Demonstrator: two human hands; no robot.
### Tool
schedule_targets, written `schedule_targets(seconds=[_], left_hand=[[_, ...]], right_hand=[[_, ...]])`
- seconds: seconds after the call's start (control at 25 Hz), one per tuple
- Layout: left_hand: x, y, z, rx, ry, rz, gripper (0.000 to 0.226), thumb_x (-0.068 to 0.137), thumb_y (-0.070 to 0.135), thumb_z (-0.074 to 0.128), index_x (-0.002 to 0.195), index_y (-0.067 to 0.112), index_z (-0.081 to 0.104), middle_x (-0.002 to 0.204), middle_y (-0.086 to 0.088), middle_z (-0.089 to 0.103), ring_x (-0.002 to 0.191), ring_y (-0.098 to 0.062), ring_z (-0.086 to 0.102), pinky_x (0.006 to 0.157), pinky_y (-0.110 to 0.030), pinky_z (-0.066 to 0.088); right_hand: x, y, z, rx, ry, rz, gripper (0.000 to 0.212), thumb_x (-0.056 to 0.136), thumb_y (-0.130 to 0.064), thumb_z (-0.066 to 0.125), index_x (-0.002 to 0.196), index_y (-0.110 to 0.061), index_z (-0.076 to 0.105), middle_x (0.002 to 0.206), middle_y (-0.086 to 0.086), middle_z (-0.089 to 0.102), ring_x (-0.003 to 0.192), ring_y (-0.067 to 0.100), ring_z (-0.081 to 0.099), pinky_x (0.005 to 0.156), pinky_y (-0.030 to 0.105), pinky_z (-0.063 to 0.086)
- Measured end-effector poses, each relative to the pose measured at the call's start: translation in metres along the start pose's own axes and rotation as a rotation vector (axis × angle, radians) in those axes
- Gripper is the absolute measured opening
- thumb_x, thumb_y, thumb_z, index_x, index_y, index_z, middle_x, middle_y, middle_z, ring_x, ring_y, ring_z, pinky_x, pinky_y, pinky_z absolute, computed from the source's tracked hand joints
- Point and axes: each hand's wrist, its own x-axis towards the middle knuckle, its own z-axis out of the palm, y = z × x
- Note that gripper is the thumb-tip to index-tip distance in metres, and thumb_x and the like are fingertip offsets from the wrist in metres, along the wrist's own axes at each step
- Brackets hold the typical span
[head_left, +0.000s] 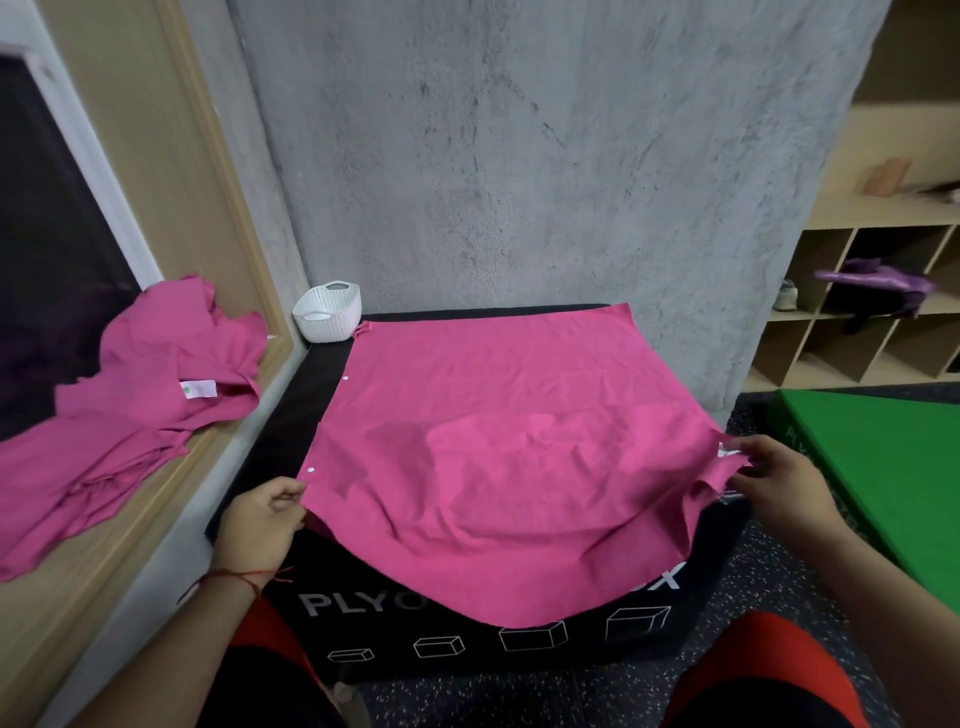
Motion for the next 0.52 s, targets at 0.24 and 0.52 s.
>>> schedule_targets(seconds=[0.24,0.52], left_hand=[[-0.002,0.027,-0.013,0.04,0.023,0.01,0.009,0.092,0.016,0.069,0.083,0.017,0.069,0.057,-0.005,0.056,0.053,-0.02,0.047,0.058,-0.032,0.041],[0.034,0.054,-0.012,-0.516,0.001,-0.346,0.019,0.107,0.003,0.038,0.105,0.009,0.056,0.077,-0.02,0.07,0.053,-0.019,0.073,0.047,-0.026,0.058]], right_hand=[[0.001,-0.01,-0.02,-0.325,0.069,-0.057,0.019,0.103,-0.039,0.064,0.089,-0.035,0.076,0.079,-0.008,0.074,0.069,0.018,0.069,0.061,0.036,0.054],[0.031,-0.037,-0.033,0.449,0.092,0.333,0.021,0.111,-0.009,0.047,0.102,-0.005,0.066,0.082,0.015,0.071,0.055,0.021,0.068,0.049,0.029,0.06]])
